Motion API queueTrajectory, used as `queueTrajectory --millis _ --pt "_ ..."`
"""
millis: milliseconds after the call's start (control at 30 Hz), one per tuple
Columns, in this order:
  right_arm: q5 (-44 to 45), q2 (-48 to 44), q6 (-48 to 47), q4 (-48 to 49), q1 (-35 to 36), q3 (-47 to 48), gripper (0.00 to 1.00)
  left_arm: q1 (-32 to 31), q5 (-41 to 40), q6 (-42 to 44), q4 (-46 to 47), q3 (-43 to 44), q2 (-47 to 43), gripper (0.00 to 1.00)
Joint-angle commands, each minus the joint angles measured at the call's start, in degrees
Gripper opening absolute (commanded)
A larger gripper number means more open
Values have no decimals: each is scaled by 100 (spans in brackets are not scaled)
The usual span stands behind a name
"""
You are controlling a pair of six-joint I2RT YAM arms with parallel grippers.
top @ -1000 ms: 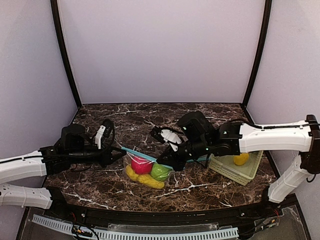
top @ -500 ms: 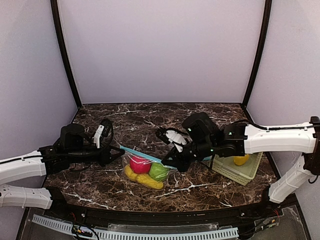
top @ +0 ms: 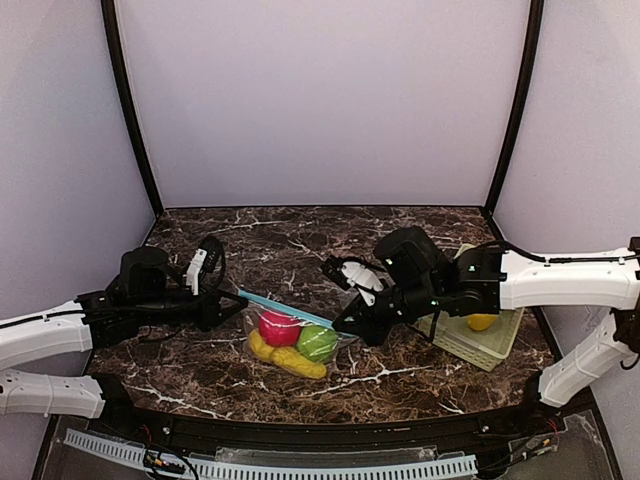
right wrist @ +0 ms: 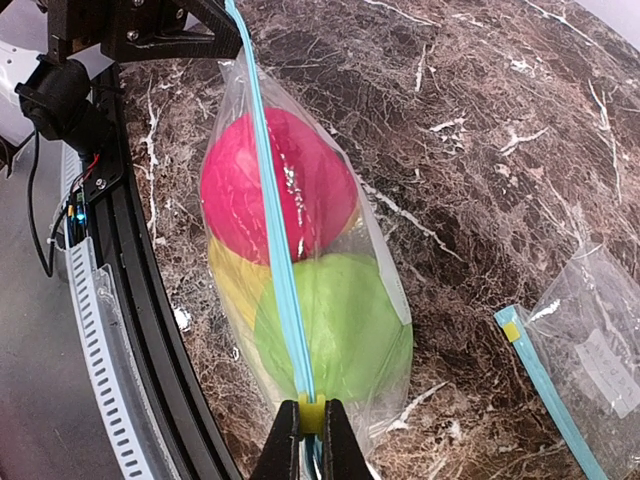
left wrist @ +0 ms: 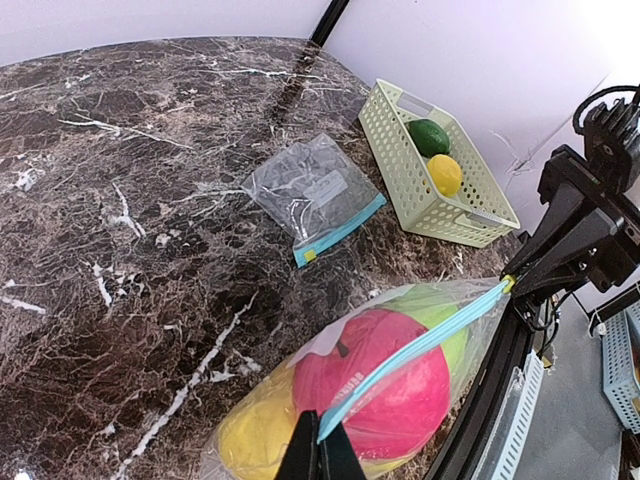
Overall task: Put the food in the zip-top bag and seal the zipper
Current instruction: Zip the zipper on the zipper food storage bag.
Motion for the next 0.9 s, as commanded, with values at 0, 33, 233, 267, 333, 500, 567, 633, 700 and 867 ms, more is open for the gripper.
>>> queueTrajectory --millis 0,33,233,267,333,500,567,633,700,867 --pt "101 -152 97 -546 -67 -159 0 150 -294 -20 -221 52 -159 1" --pt "108 -167 99 -558 -68 -169 0 149 -294 -18 -233 58 -164 1" --pt "121 -235 133 -620 -75 -230 0 173 -310 -9 -263 55 -172 1" --pt "127 -243 134 -620 -76 -237 0 184 -315 -9 -263 58 -173 1" --pt "129 -240 143 -632 -77 -247 0 190 -312 -9 -268 60 -173 1" --pt "103 -240 152 -664 -76 -240 0 210 -325 16 -263 84 -183 1" --pt "101 -231 160 -689 -76 -246 0 217 -333 25 -398 85 -181 1" --pt "109 -235 176 -727 -85 -250 0 235 -349 28 -436 87 -182 1" --pt "112 -250 193 -752 -84 -256 0 252 -385 30 -470 87 -183 1" --pt "120 -295 243 -793 -84 -293 0 291 -489 6 -548 94 -182 1"
